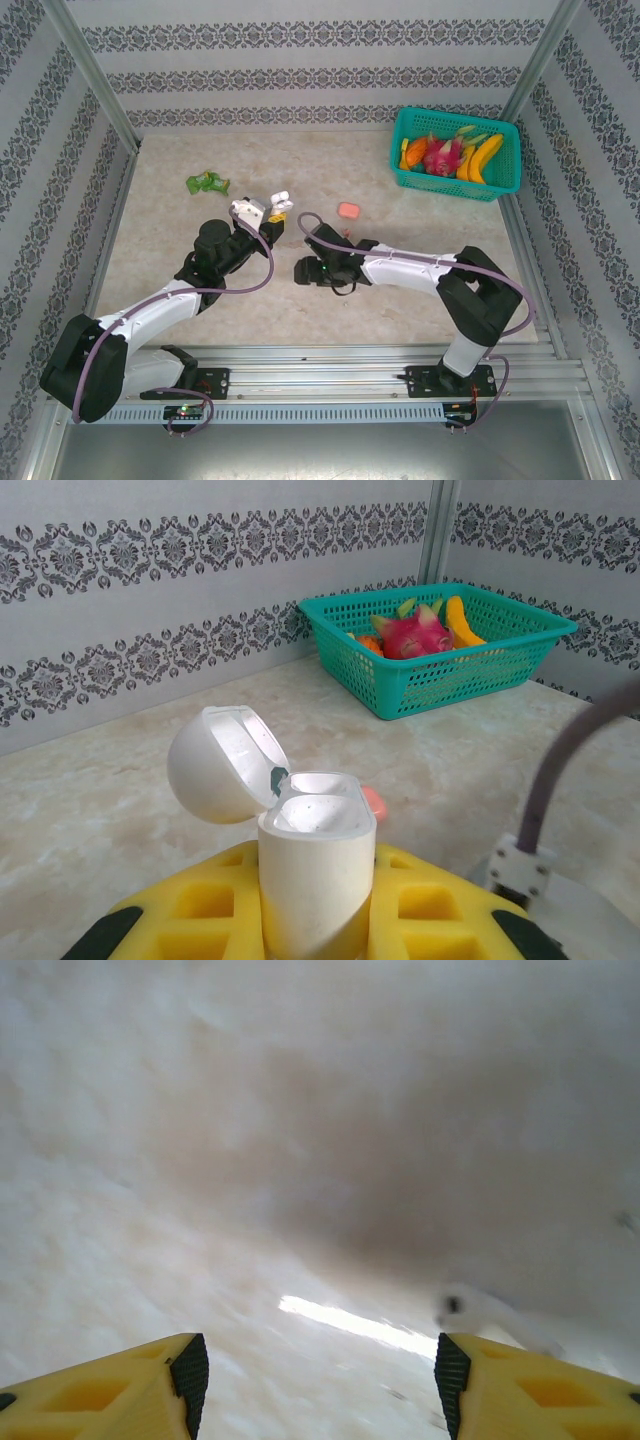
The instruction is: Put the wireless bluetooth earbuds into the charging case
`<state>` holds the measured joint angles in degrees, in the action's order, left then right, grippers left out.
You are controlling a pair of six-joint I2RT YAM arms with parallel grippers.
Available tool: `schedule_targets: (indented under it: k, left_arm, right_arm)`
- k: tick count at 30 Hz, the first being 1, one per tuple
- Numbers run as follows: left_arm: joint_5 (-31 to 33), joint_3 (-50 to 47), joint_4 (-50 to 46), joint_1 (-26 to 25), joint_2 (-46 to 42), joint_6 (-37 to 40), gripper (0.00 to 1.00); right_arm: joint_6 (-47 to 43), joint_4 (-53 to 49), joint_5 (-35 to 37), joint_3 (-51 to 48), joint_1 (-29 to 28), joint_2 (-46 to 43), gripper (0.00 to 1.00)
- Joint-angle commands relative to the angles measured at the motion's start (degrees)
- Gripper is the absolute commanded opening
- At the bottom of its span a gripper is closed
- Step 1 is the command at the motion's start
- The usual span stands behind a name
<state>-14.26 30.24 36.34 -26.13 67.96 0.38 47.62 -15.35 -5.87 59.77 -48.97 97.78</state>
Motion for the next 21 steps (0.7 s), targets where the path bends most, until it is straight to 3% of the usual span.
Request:
schedule_targets:
  k: [1, 9, 21]
  left_arm:
    - [0.9, 0.8, 0.3, 0.5, -1.4, -0.4, 0.0]
    - [1.1, 0.6, 0.3, 0.5, -1.4, -0.4, 0.0]
    - [0.8, 1.0, -0.2, 0.5, -1.8, -0.5, 0.0]
  right_arm:
    - [-1.9, -2.7, -0.2, 3.7, 0.7, 0.7, 0.63]
    - [-3.4, -2.1, 1.6, 1.6, 3.8, 0.3, 0.63]
    - [-4.6, -2.0, 3.5, -0.3, 4.1, 4.6, 0.63]
